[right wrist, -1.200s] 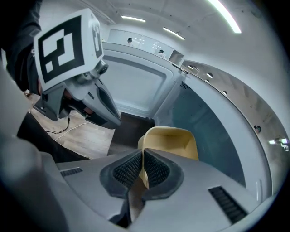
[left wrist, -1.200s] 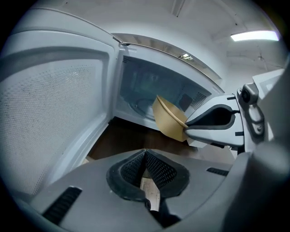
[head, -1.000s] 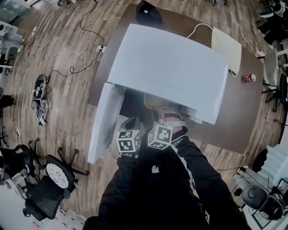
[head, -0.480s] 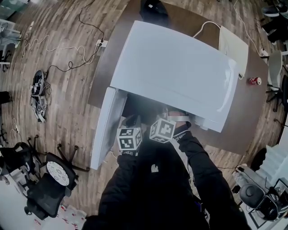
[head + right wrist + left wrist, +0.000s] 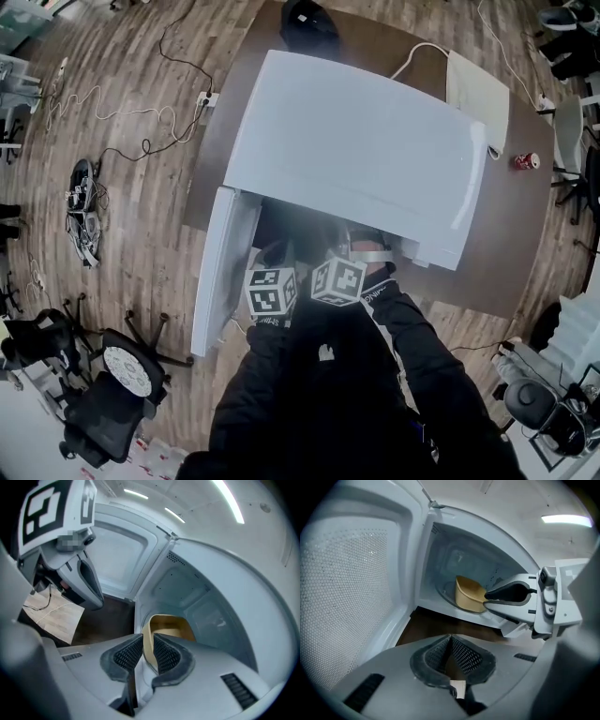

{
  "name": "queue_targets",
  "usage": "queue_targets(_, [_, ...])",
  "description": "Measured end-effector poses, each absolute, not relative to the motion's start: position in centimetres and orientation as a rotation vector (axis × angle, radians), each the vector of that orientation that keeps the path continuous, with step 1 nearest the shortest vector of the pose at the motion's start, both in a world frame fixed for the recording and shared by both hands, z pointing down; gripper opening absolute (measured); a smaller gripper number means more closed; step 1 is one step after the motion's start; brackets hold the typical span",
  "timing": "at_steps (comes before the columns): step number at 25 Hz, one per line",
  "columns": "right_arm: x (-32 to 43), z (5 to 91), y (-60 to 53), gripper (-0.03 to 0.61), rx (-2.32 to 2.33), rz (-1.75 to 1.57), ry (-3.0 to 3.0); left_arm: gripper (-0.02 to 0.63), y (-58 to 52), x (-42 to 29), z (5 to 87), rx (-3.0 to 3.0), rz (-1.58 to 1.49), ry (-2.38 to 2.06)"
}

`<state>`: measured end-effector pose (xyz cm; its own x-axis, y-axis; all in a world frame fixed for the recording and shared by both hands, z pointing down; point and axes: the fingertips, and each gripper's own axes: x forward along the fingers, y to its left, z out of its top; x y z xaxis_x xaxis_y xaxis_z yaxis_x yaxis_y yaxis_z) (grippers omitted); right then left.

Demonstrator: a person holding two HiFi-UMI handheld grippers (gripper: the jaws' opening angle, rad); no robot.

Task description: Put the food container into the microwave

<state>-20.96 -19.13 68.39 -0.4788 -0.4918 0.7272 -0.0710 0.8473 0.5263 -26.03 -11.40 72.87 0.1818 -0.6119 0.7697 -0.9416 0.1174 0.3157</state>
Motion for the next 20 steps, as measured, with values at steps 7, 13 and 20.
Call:
queue_targets(7, [-17.9,63.6,-15.8,0.057,0.577,-0.268,-2.189,0.034,-11.1,-23.6,69.6,1.648,0.465,-1.541])
queue_targets(13, [-12.5,57.5,-15.3,0.025,0.833,-0.040,-2.295,0.034,-12.0,-18.6,65.0,1.757,0.437,-1.517])
queue_targets(20, [-4.7,51.7,-14.9,0.023,1.129,0.128,-2.327,0.033,-13.0,-11.9,58.4,1.960,0.377,-1.477])
